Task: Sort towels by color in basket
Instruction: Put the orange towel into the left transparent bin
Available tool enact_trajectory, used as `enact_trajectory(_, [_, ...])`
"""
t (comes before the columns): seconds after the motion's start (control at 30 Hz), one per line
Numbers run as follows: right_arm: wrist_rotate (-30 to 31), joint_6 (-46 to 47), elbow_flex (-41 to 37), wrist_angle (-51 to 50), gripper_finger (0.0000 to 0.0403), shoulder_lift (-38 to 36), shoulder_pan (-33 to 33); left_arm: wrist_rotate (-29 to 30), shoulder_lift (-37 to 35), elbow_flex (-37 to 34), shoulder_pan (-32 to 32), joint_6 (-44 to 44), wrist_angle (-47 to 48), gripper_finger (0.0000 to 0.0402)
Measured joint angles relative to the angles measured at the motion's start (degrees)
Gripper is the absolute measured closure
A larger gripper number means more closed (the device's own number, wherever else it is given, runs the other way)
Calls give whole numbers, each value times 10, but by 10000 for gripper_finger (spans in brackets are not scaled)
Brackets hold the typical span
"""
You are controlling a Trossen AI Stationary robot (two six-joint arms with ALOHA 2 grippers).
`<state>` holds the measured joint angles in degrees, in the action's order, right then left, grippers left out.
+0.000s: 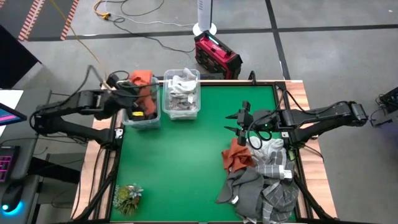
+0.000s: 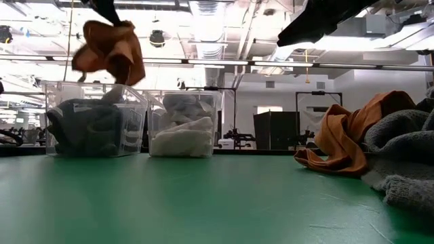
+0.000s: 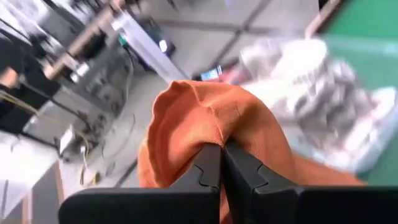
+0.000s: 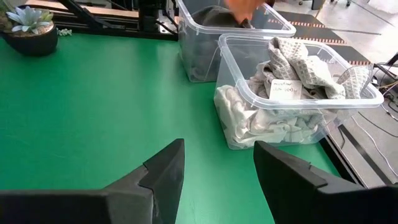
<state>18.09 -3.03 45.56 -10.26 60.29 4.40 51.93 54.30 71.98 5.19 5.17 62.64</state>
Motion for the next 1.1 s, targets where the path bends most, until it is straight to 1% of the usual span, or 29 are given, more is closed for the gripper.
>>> enact_trajectory(0.1, [0,0,0,0,181,0,0,-12,13,-4,19,-6,0,401])
enact_trajectory(0.17, [0,-2,0,0,181,0,0,-30,12,-20,37,-17,-20,401])
enact_trajectory(0.3, [0,-5,0,0,181,0,0,-98,0,-79,83,-23,-40,401])
enact_trajectory(0.4, [0,-9,0,-2,181,0,0,-103,-12,-131,124,-33,-55,401])
enact_trajectory(0.43, [0,-10,0,-2,181,0,0,-113,-13,-147,140,-41,-64,401])
enact_trajectory(0.57, [0,-13,0,0,181,0,0,-208,-12,-194,209,-64,-98,401])
enact_trajectory(0.63, [0,-11,0,0,181,0,0,-259,-3,-214,240,-70,-98,401])
enact_trajectory(0.73, [0,-11,0,0,181,0,0,-311,17,-242,277,-76,-89,401])
enact_trajectory(0.87, [0,-11,0,0,181,0,0,-354,49,-266,292,-89,-86,394])
enact_trajectory(0.97, [0,-10,0,0,181,0,0,-355,67,-266,290,-106,-89,375])
enact_trajectory(1.1, [0,-9,0,0,181,0,0,-351,76,-253,279,-137,-85,338])
